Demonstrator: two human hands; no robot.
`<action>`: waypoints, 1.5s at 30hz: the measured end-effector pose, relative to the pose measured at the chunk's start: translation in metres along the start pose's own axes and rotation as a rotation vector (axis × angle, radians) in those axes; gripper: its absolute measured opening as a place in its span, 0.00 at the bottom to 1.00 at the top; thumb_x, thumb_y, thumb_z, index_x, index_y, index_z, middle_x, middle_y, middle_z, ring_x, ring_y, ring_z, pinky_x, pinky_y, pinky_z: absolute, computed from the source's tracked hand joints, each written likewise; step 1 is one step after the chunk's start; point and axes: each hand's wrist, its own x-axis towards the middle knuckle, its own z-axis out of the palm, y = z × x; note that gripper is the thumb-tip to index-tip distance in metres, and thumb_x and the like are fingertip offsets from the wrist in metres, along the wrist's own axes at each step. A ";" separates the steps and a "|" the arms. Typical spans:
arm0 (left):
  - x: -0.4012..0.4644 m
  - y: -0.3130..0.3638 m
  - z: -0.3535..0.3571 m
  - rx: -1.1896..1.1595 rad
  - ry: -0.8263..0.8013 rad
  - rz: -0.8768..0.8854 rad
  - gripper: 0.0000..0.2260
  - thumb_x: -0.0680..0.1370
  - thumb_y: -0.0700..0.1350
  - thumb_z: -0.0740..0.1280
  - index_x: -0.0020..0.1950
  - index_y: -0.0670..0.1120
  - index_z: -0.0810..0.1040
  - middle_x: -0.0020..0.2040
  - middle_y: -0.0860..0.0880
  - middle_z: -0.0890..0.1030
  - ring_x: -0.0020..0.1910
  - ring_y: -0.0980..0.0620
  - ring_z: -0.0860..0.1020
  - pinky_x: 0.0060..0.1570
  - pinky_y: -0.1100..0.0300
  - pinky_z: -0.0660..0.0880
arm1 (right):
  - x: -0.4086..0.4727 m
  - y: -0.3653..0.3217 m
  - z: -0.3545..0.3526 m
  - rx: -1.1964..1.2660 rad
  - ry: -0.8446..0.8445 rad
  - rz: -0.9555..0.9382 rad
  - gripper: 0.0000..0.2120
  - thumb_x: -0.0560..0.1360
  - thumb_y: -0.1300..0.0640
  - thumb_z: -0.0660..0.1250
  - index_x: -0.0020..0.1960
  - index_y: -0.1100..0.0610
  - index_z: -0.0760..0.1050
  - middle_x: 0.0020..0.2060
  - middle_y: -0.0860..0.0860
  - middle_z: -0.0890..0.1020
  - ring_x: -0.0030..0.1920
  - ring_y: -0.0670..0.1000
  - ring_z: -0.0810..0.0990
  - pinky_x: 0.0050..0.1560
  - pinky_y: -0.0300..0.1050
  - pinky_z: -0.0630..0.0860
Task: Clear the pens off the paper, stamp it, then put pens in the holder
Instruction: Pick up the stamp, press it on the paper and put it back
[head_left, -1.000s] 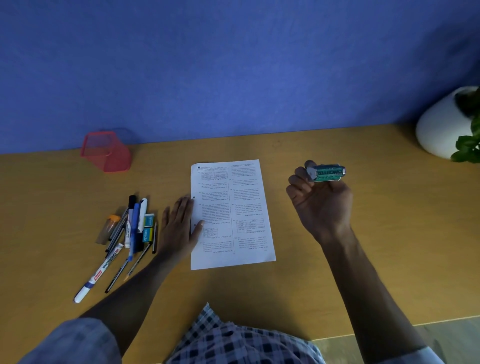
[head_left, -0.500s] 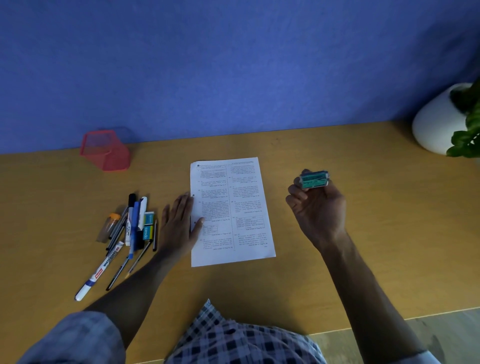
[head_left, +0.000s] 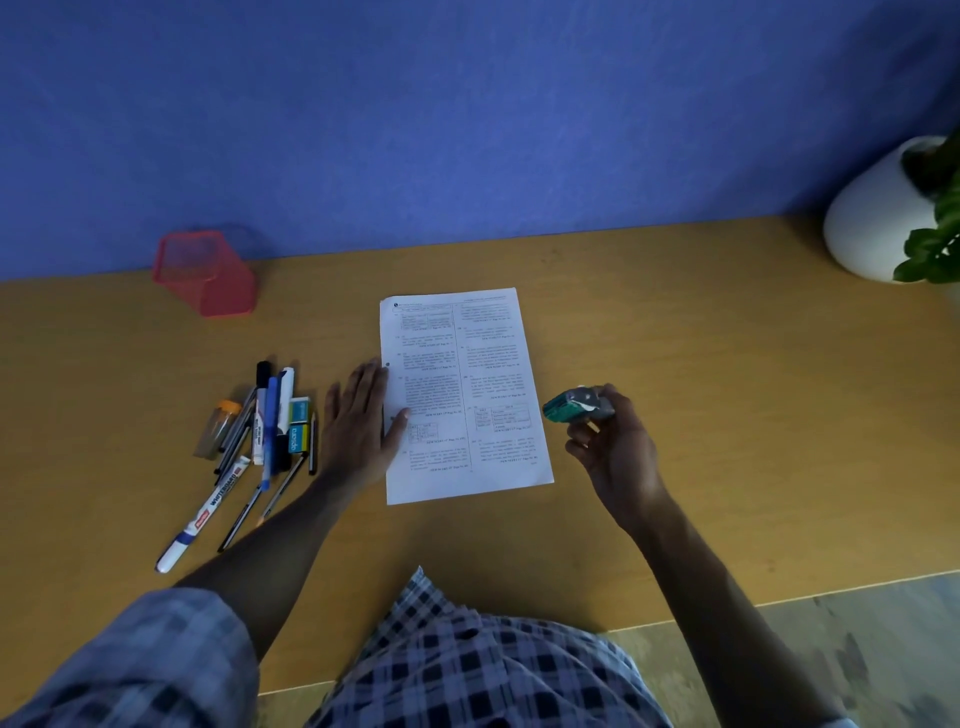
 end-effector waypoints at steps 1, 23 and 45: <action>0.000 0.000 0.000 0.001 -0.001 0.000 0.31 0.81 0.62 0.49 0.79 0.47 0.52 0.80 0.48 0.55 0.79 0.49 0.52 0.77 0.44 0.50 | -0.001 0.005 -0.002 -0.078 0.010 -0.015 0.10 0.80 0.54 0.57 0.43 0.52 0.74 0.35 0.49 0.75 0.31 0.46 0.69 0.31 0.39 0.69; -0.004 0.004 -0.006 -0.051 0.028 0.008 0.31 0.81 0.62 0.50 0.78 0.46 0.54 0.79 0.47 0.58 0.79 0.48 0.53 0.77 0.44 0.51 | -0.009 0.072 -0.017 -1.673 -0.086 -0.758 0.07 0.82 0.53 0.59 0.50 0.56 0.71 0.44 0.51 0.78 0.37 0.51 0.77 0.28 0.45 0.74; -0.004 0.005 -0.006 -0.059 0.019 -0.012 0.30 0.81 0.62 0.50 0.79 0.48 0.53 0.80 0.48 0.56 0.79 0.49 0.52 0.77 0.46 0.48 | -0.009 0.095 -0.006 -1.718 0.039 -0.817 0.05 0.76 0.61 0.64 0.43 0.58 0.70 0.36 0.51 0.73 0.22 0.48 0.65 0.18 0.38 0.64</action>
